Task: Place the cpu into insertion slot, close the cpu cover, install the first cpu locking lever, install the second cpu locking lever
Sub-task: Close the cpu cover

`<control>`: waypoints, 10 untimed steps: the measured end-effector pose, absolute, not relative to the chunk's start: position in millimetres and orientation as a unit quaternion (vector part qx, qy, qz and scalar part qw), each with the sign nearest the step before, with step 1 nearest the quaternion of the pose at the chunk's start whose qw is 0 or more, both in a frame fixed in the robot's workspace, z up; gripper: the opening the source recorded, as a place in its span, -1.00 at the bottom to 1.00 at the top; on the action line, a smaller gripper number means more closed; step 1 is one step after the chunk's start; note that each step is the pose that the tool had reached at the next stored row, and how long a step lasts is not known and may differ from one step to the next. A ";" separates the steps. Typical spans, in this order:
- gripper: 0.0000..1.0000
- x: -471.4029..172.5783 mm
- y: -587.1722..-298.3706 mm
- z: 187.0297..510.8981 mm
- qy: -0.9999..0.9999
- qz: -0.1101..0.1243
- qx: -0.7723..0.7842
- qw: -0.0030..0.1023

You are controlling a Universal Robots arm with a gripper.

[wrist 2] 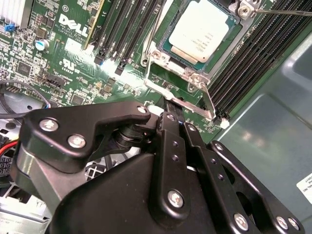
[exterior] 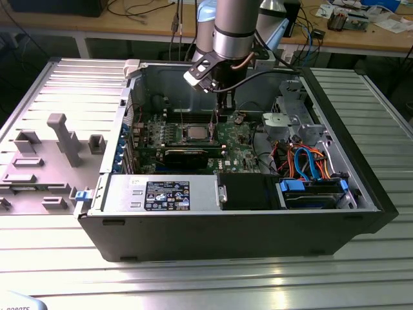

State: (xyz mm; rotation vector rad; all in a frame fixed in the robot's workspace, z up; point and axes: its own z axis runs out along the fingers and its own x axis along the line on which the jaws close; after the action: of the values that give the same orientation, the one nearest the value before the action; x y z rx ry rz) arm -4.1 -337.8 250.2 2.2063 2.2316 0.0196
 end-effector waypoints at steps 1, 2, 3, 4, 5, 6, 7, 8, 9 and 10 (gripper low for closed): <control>-0.79 -4.1 -337.8 250.2 0.711 0.006 0.703 0.002; -0.79 -4.4 -337.8 250.2 0.711 0.006 0.703 0.002; -0.79 -4.6 -337.8 250.2 0.711 0.006 0.703 0.002; -0.79 -4.7 -337.8 250.2 0.711 0.006 0.703 0.002; -0.79 -4.7 -337.8 250.1 0.711 0.006 0.703 0.002; -0.79 -4.9 -337.8 250.1 0.711 0.006 0.703 0.002; -0.79 -5.1 -337.8 250.1 0.711 0.006 0.703 0.002; -0.79 -5.2 -337.8 250.0 0.711 0.006 0.703 0.002; -0.79 -5.4 -337.8 250.0 0.711 0.006 0.703 0.002; -0.79 -5.7 -337.8 250.0 0.711 0.006 0.703 0.002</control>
State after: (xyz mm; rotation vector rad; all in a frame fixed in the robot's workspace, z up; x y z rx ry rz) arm -5.7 -337.8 250.0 2.2063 2.2315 0.0196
